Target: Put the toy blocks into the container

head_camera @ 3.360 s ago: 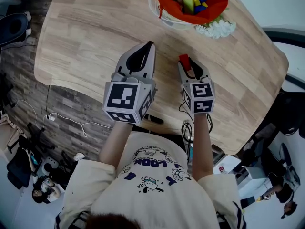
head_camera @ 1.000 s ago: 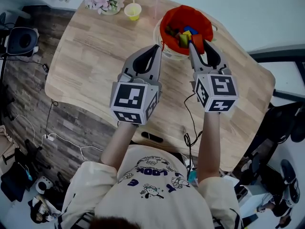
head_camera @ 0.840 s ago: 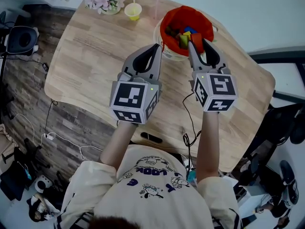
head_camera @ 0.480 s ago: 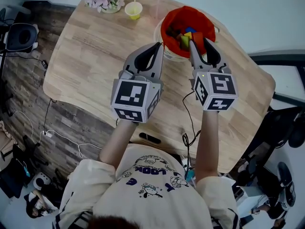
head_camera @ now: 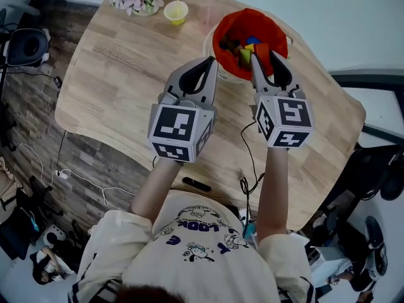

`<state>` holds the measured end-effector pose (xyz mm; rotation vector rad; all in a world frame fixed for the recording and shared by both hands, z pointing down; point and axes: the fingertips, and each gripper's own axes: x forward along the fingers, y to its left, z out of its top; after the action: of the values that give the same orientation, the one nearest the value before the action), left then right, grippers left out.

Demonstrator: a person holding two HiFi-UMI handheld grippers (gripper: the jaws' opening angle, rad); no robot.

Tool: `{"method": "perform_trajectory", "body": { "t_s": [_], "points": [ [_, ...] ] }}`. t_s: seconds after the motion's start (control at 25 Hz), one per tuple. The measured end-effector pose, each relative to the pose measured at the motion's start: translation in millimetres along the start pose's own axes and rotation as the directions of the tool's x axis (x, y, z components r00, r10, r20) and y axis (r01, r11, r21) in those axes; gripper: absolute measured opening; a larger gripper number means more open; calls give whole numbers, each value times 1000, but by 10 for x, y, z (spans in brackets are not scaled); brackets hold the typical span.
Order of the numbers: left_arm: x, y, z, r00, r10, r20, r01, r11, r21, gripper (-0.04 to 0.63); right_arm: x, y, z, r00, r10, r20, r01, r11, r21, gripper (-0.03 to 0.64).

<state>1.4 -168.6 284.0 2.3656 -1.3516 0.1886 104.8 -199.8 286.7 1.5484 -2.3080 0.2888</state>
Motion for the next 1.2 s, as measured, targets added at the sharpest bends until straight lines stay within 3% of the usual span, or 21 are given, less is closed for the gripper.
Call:
{"method": "perform_trajectory", "body": {
  "t_s": [0.28, 0.4, 0.6, 0.68, 0.8, 0.92, 1.2],
  "points": [
    [53, 13, -42, 1000, -3, -12, 3, 1000, -3, 31, 66, 16, -46, 1000, -15, -25, 12, 996, -92, 160],
    [63, 15, -48, 1000, -2, -13, 2, 1000, -4, 31, 54, 14, -35, 1000, -20, -11, 19, 997, -80, 199],
    [52, 5, -46, 1000, -4, -10, 4, 1000, -6, 31, -51, 6, 40, 999, -25, 47, 26, 1000, -12, 193],
    [38, -2, -38, 1000, -5, -6, 4, 1000, -7, 31, -118, -6, 82, 996, -35, 78, 33, 999, 29, 169],
    [17, -20, -29, 1000, -7, -4, 7, 1000, -5, 31, -223, -26, 125, 992, -69, 109, 64, 996, 57, 62],
    [-13, -52, -15, 1000, -10, 1, 10, 1000, -3, 31, -320, 4, 132, 989, -77, 126, 68, 995, 72, 23],
    [-102, -170, 7, 1000, -24, 13, 24, 1000, 3, 31, -531, 66, 81, 984, -102, 147, 85, 989, 119, -2]
  ]
}}
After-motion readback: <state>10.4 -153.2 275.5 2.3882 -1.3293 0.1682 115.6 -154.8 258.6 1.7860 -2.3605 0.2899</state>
